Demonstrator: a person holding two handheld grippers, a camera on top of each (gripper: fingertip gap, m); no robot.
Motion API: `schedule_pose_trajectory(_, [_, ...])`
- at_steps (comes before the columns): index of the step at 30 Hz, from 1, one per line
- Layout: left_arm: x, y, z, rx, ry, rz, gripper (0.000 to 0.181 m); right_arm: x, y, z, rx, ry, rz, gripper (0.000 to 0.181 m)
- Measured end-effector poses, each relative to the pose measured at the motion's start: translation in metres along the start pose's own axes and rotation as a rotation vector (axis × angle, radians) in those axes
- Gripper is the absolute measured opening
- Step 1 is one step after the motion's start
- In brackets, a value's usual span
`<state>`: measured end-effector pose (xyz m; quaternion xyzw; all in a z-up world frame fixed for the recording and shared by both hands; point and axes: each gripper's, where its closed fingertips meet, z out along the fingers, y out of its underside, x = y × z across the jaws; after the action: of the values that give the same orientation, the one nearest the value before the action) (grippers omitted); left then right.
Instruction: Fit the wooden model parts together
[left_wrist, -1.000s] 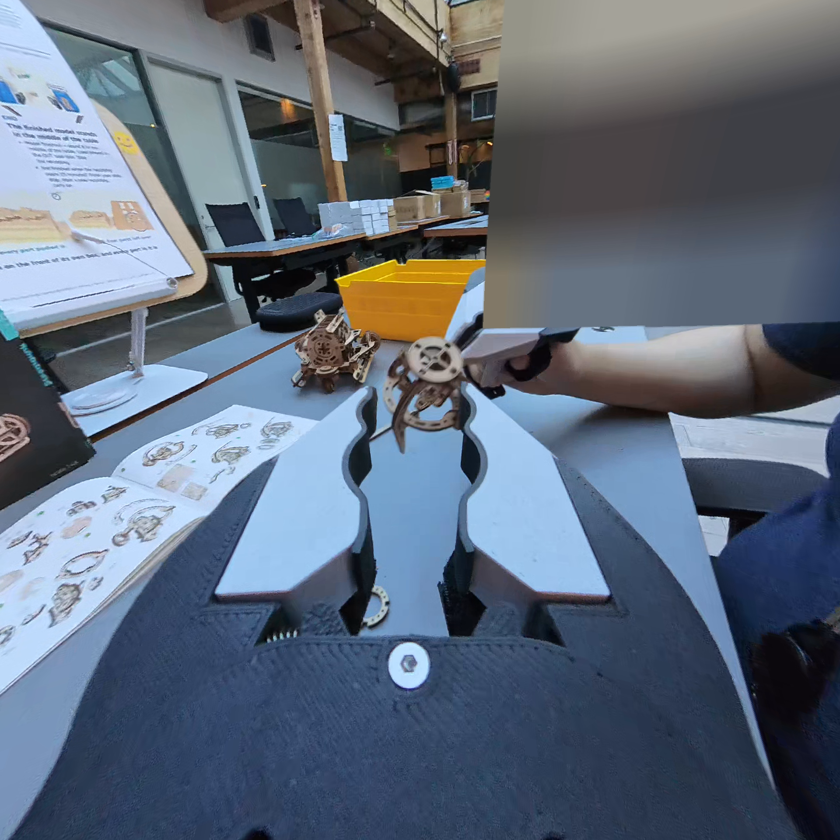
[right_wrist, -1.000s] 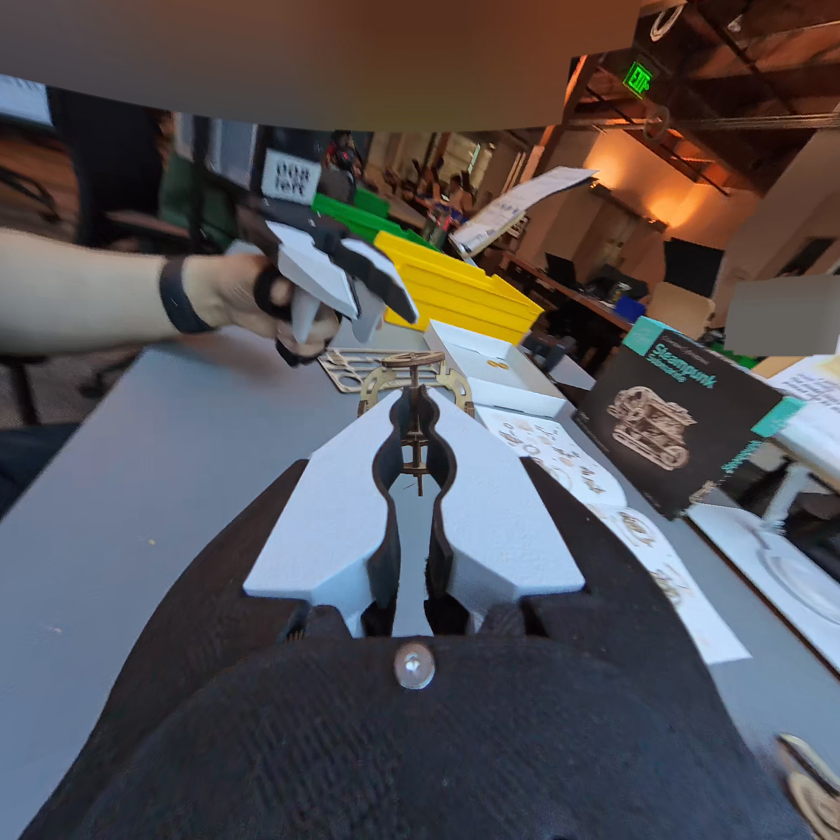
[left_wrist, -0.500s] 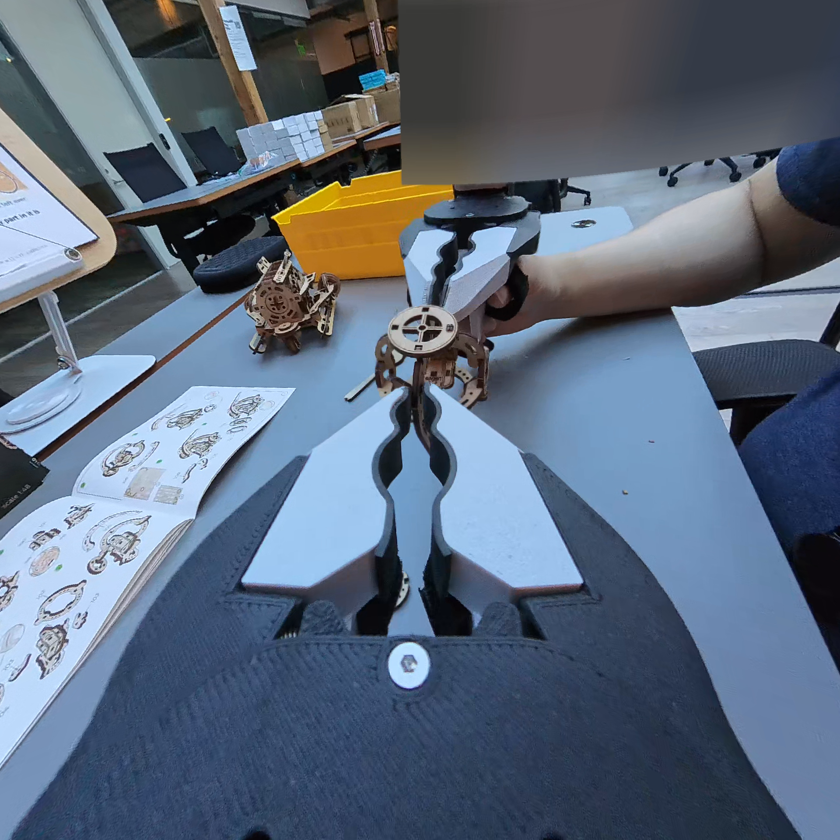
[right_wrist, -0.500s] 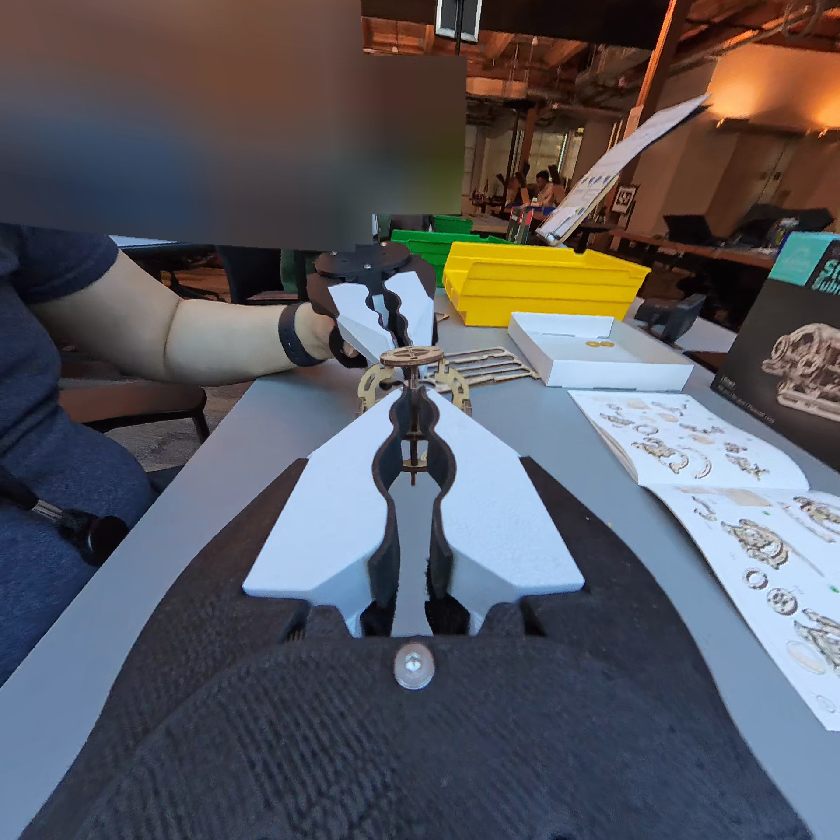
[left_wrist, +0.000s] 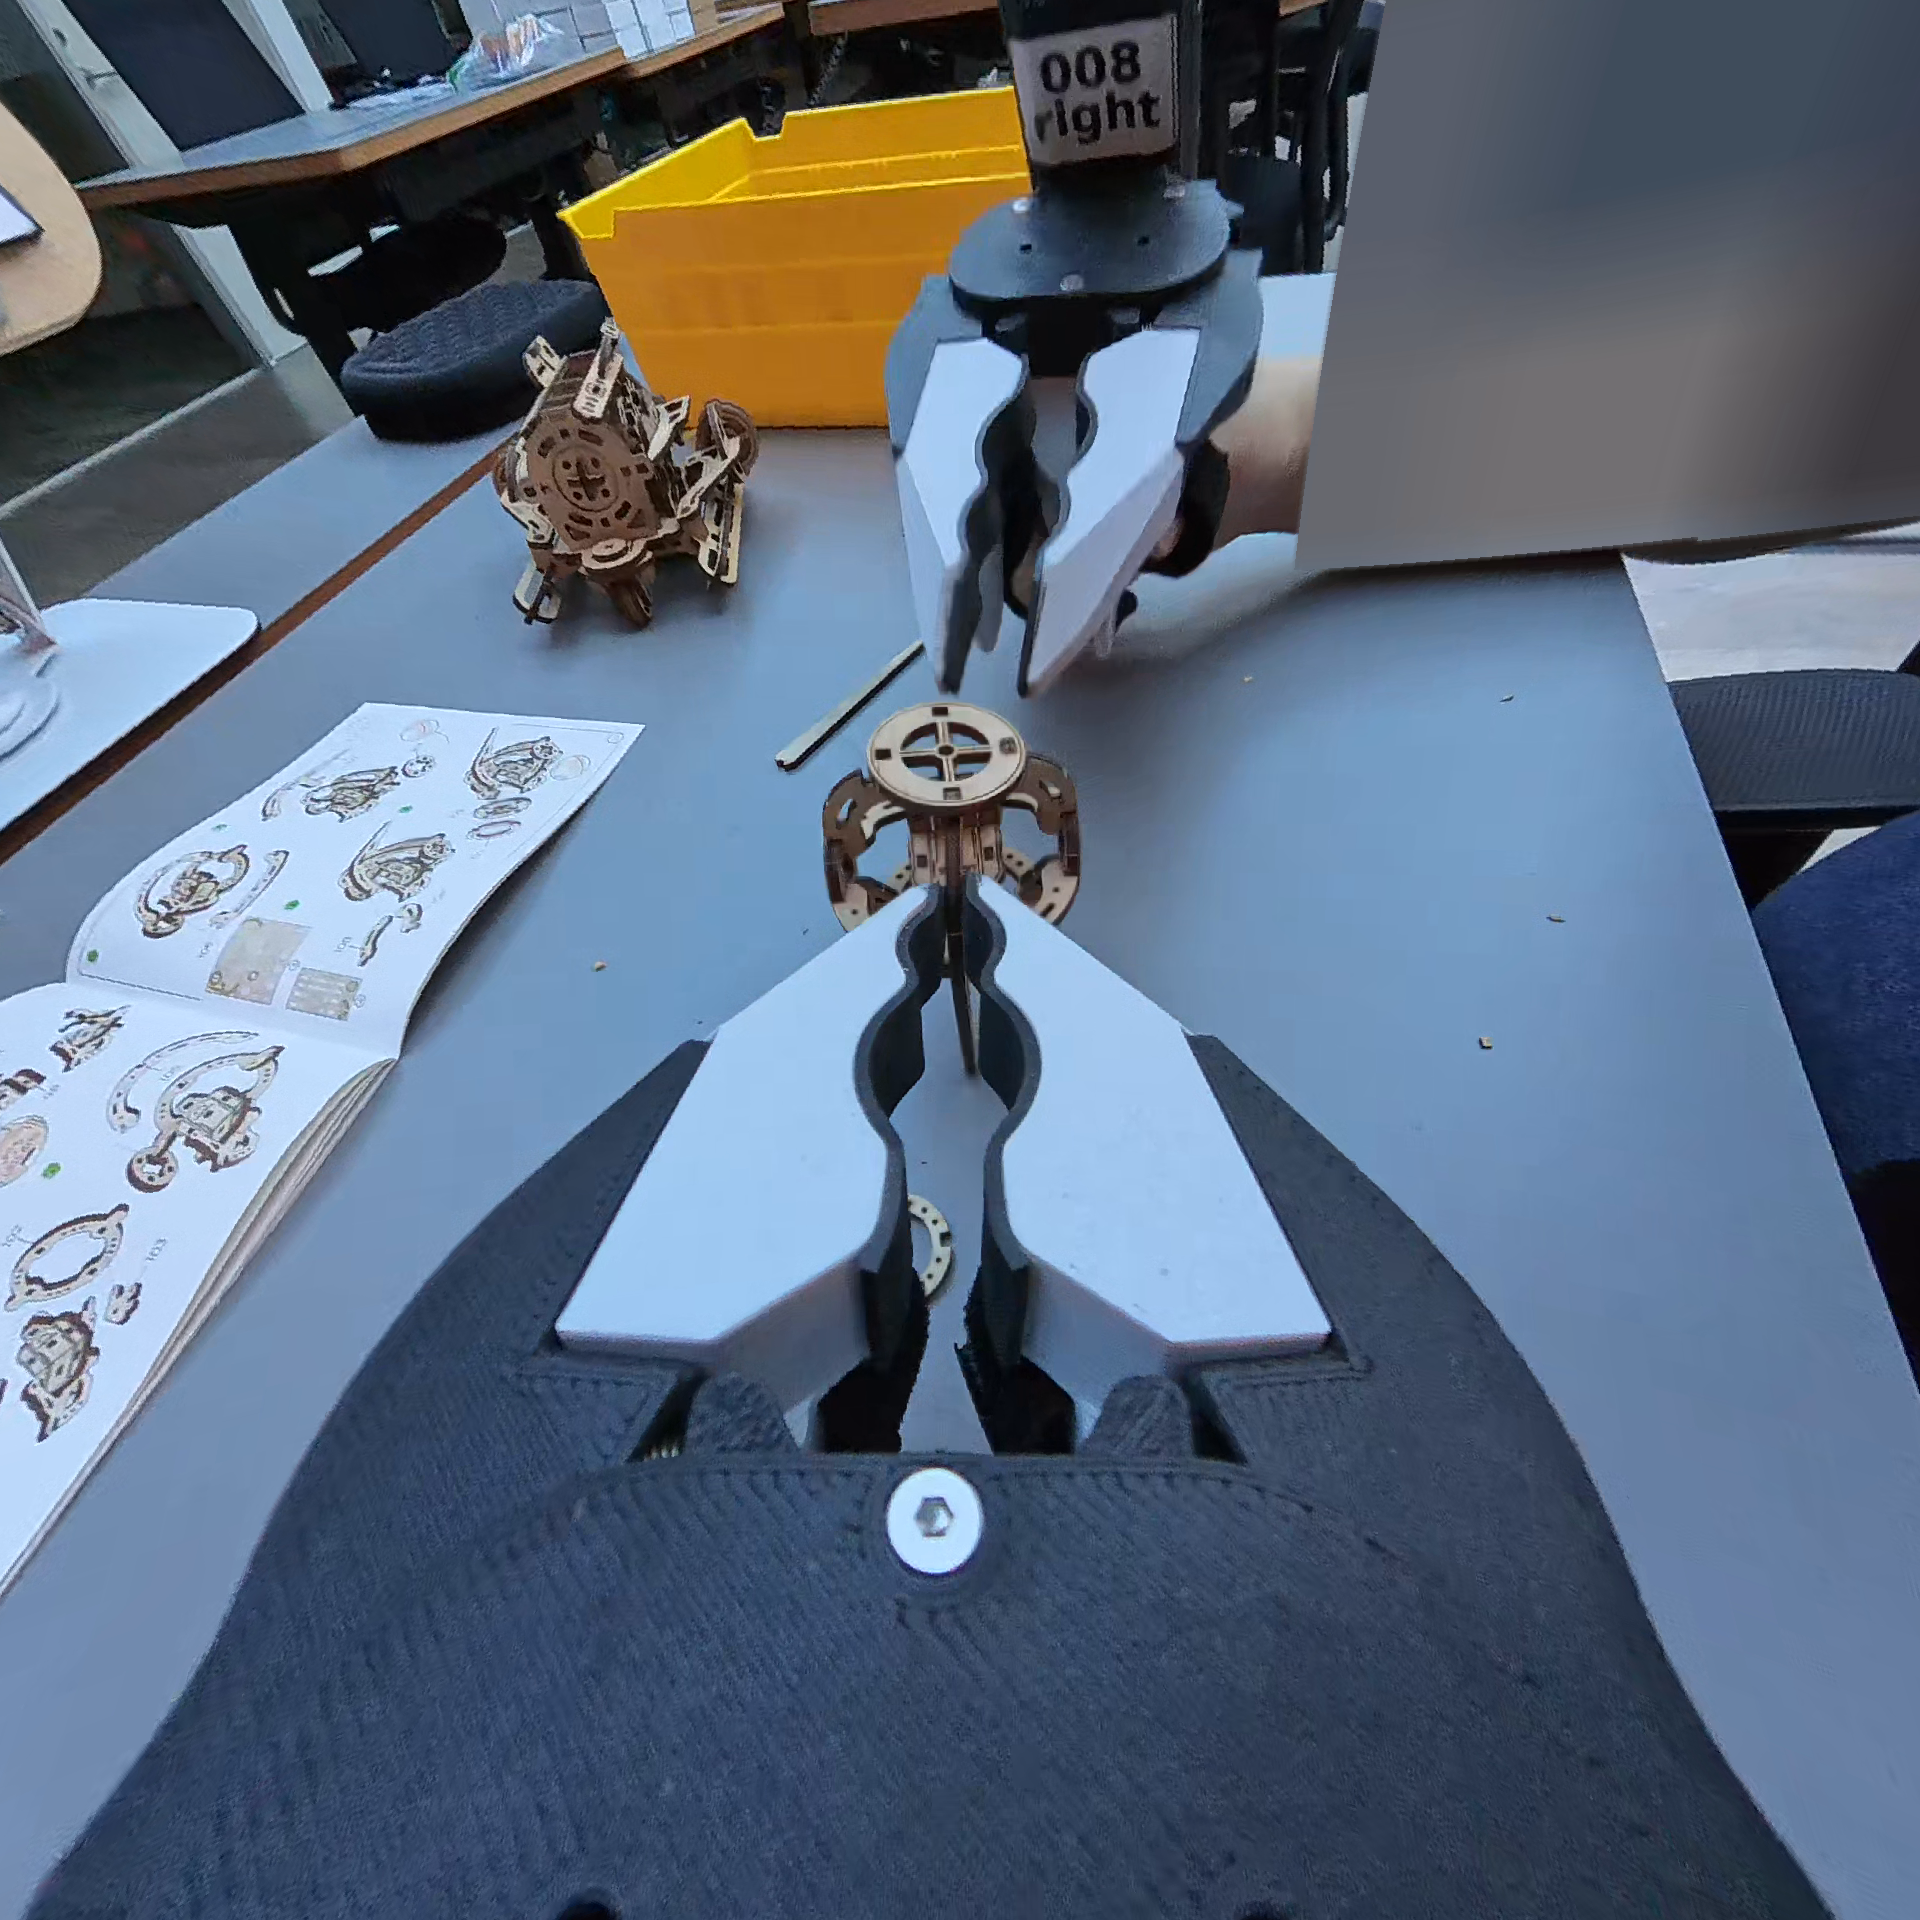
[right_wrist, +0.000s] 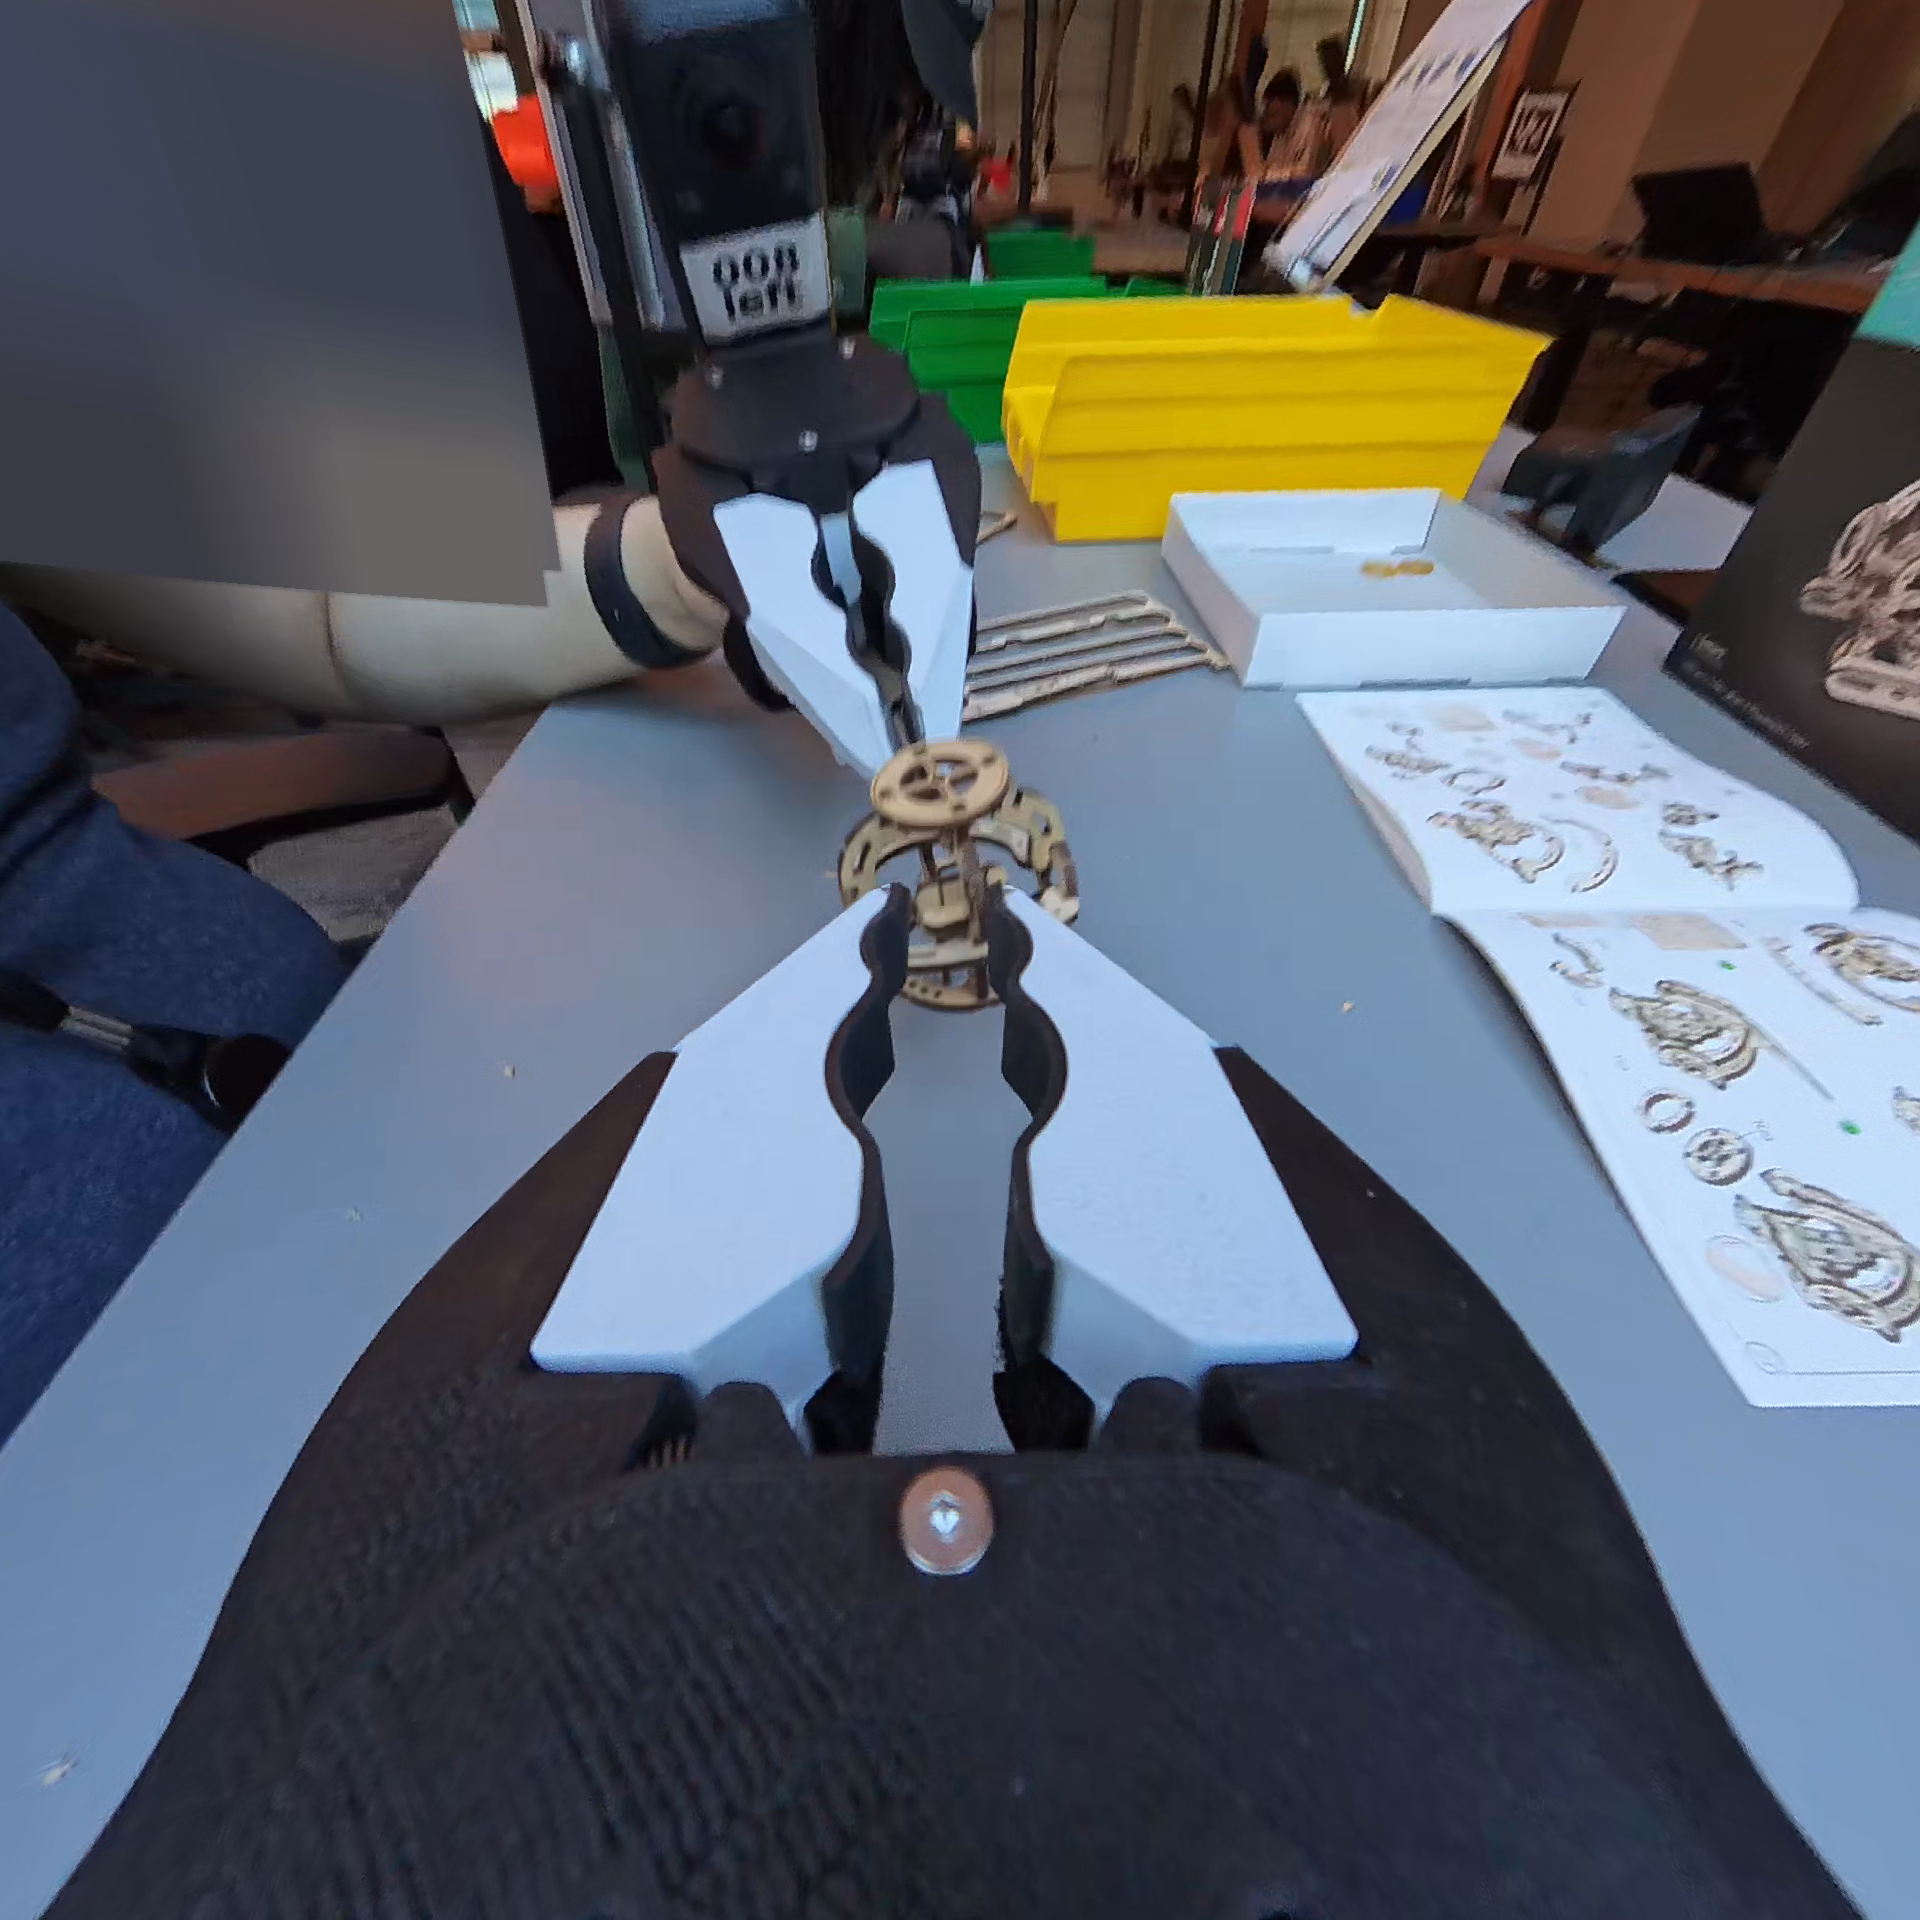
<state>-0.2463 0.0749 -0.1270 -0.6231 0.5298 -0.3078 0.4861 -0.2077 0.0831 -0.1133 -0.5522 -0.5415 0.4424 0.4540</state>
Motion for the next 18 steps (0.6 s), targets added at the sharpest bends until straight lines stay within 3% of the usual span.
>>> schedule_pose_trajectory(5, [-0.002, -0.003, 0.004, -0.021, 0.005, 0.017, 0.0, 0.008, -0.023, -0.012, 0.092, 0.039, 0.0, 0.009])
schedule_pose_trajectory(8, [-0.002, -0.002, 0.005, -0.031, 0.02, 0.016, 0.0, 0.007, -0.022, -0.008, 0.054, 0.073, -0.094, 0.007])
schedule_pose_trajectory(13, [0.002, -0.004, 0.005, -0.032, 0.064, -0.029, 0.0, -0.005, -0.013, -0.001, -0.101, 0.157, -0.47, 0.013])
schedule_pose_trajectory(18, [0.008, -0.01, 0.001, -0.028, 0.17, -0.206, 0.0, -0.014, -0.015, 0.004, -0.246, 0.288, -0.855, 0.015])
